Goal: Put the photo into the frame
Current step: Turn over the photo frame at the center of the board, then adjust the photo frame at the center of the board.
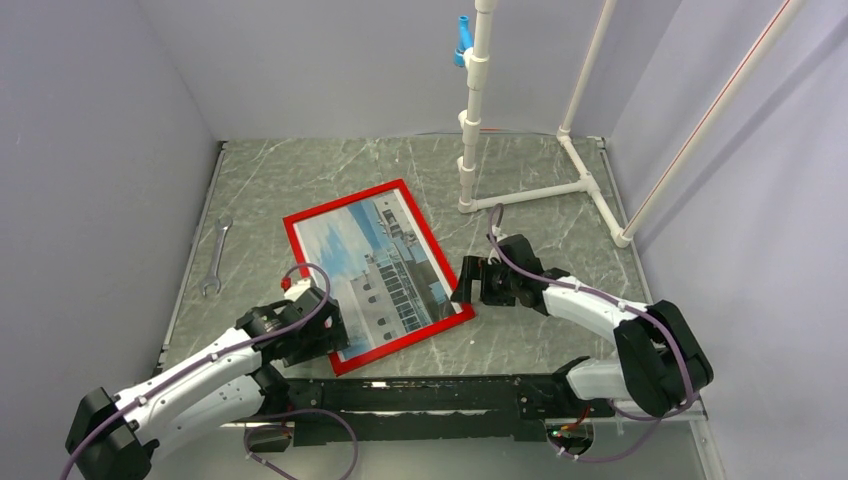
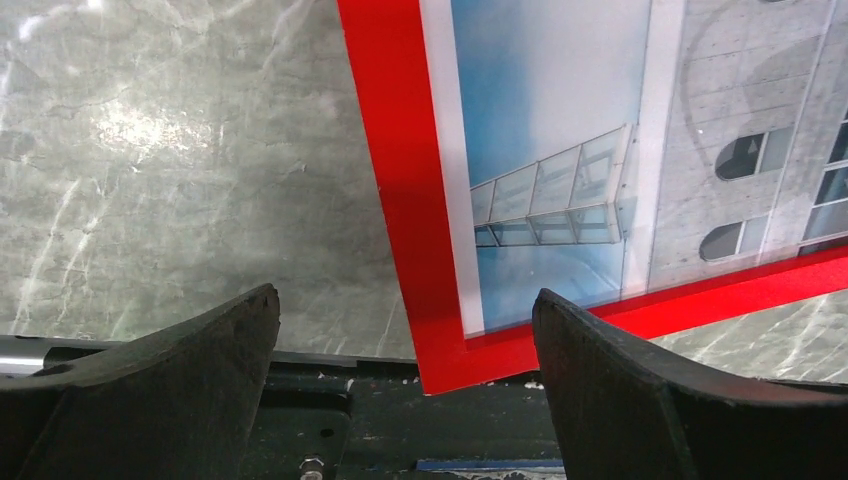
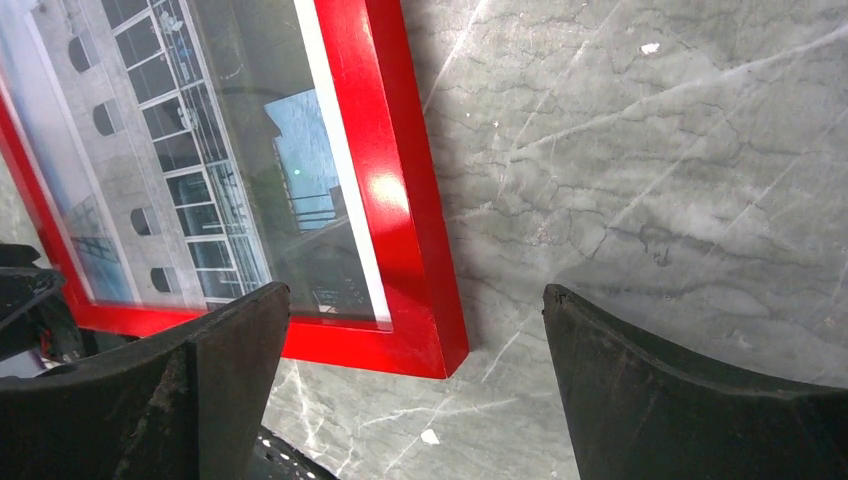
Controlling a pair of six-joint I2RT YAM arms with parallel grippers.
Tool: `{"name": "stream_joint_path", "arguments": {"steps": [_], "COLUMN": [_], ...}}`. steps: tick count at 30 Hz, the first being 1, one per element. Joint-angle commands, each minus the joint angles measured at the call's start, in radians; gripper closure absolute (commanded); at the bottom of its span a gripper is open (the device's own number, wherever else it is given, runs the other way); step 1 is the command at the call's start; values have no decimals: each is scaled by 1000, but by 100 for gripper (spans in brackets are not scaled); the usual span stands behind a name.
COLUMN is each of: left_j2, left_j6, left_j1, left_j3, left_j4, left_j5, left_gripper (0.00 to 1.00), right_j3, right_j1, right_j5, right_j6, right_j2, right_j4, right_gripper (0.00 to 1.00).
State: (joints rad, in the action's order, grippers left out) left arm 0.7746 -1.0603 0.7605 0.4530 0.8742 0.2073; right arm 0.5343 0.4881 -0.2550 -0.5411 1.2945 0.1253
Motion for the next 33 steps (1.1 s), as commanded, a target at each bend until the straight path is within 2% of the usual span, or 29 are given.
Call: {"name": "stream_joint_path", "arguments": {"steps": [1,11,18,28,33], "left_j2": [28,142,215,434,562], "left_j6": [0,40,116,316,398], "left_j1": [-5,-6,-40,-249,-318], "left_j3": [-8,-7,83,171,263], "left_j4": [-10,-128,-133,-263,-280], "left_j5": [7,-11,15,-64,-82], "left_gripper": [1,15,12,8,6], "right_j3": [1,-24,12,72,211], "right_j1": [36,146,302,514,629], "right_j5": [21,38,25,24,7], "right_j6": [33,-17,-75,-192,-208], "right_j2": [28,65,103,264,391], "right_j4": [79,56,35,-97,-116], "right_gripper": [0,1,1,1,0]}}
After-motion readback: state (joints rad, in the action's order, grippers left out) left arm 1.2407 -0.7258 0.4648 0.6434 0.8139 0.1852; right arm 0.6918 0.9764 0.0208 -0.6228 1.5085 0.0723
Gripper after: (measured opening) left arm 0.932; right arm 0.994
